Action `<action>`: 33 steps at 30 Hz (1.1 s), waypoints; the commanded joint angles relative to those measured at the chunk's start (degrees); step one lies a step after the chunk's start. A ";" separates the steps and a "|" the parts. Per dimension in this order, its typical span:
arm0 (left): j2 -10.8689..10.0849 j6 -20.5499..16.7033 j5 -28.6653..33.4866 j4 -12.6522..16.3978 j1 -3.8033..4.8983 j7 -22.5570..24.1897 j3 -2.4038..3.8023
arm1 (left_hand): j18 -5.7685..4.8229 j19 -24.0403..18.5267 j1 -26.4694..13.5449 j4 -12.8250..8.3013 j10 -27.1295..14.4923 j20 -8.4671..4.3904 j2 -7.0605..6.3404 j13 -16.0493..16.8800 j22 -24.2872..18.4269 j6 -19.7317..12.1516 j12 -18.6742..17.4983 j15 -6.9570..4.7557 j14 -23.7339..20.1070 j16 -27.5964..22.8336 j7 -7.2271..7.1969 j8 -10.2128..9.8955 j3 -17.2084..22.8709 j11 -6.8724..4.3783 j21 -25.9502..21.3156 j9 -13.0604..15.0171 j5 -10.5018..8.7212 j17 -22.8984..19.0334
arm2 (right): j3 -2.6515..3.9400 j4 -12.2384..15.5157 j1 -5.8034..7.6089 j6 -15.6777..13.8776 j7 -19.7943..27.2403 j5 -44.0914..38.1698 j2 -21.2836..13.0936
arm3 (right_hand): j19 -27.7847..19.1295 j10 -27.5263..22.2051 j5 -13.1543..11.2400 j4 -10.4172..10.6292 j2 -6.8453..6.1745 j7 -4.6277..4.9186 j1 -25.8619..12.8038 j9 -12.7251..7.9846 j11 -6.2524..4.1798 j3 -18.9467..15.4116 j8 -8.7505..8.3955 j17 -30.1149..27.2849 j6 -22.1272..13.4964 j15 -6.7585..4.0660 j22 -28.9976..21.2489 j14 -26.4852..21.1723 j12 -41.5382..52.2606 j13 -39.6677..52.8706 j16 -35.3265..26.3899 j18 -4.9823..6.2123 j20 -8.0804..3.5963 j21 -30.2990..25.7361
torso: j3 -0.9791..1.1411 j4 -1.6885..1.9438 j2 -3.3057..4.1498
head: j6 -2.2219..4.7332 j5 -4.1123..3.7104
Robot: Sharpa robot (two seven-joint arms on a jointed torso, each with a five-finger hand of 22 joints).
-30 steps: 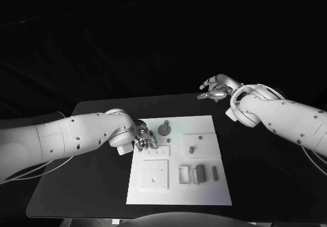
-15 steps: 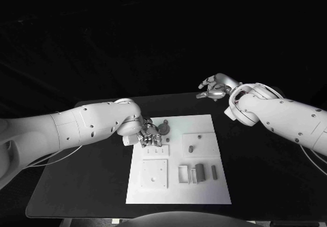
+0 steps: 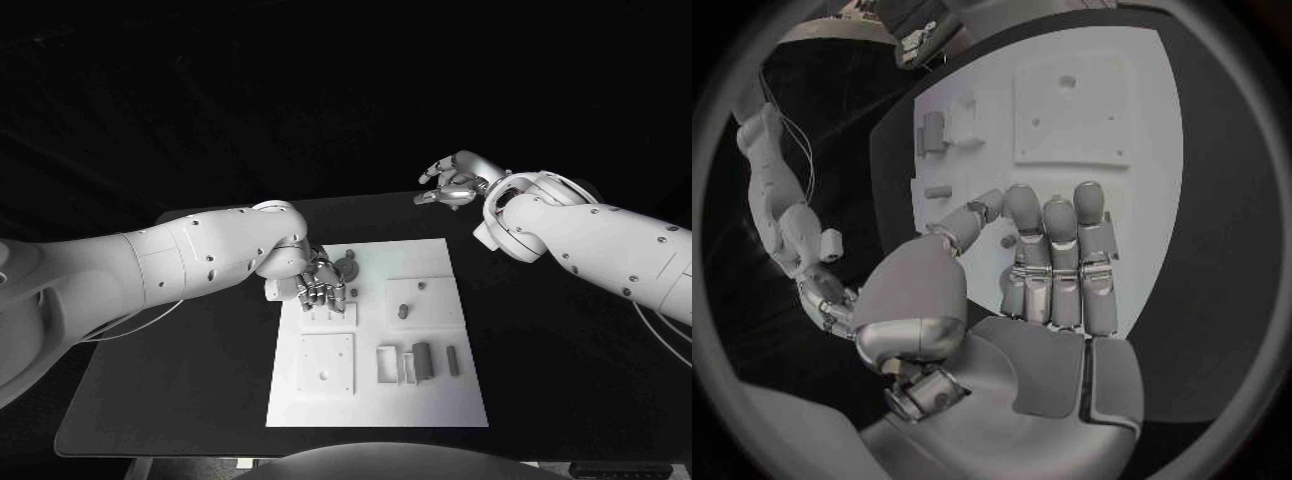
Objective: Assemble the parts on the task board
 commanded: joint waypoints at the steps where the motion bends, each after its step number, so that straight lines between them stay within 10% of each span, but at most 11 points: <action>1: 0.44 1.81 -1.52 -0.63 0.04 -0.51 0.01 | 0.75 -0.46 3.59 -0.09 -4.05 0.02 3.57 -0.06 1.51 0.77 0.26 -0.08 -0.39 0.25 -0.59 -0.07 0.24 -1.85 0.38 0.02 -0.15 -0.08 | 0.03 0.03 -0.02 0.62 0.11 -0.05 0.05 | 0.07 -0.42 0.19 0.37 -0.14 0.90 -0.49 -0.06 -0.08 -0.03 0.29 -0.10 0.07 0.11 1.02 -0.23 0.36 -0.10 0.40 0.78 -0.43 -0.17 | -0.05 0.01 0.00 | -0.12 0.06; 25: 1.42 2.63 -8.02 -2.66 -0.93 -0.52 -0.02 | 0.77 -0.83 3.27 -0.06 -4.38 -0.06 3.80 -0.17 1.49 1.04 1.40 -0.16 -0.76 1.63 -0.66 -0.61 0.18 -1.93 1.51 0.75 0.27 -0.87 | 0.03 0.00 -0.02 0.68 0.06 -0.05 0.15 | 0.06 -0.44 0.19 0.40 -0.15 0.90 -0.48 -0.06 -0.08 -0.04 0.31 -0.11 0.05 0.12 1.02 -0.24 0.41 -0.16 0.41 0.78 -0.43 -0.17 | -0.05 0.02 0.01 | -0.69 0.10; 33: 2.08 4.27 -6.89 -3.28 -1.41 -0.53 -0.02 | 0.84 -1.62 3.13 -0.15 -4.92 -0.03 5.41 -0.87 1.45 0.53 2.20 -0.12 -1.43 2.92 -0.36 -2.10 0.38 -1.72 2.49 1.07 -5.41 -2.06 | 0.03 -0.02 -0.02 0.75 -0.05 -0.08 0.17 | 0.06 -0.44 0.20 0.37 -0.14 0.90 -0.42 -0.06 -0.08 -0.02 0.32 -0.12 0.05 0.12 1.02 -0.24 0.42 -0.17 0.41 0.78 -0.44 -0.17 | -0.03 -0.04 0.03 | -0.81 0.07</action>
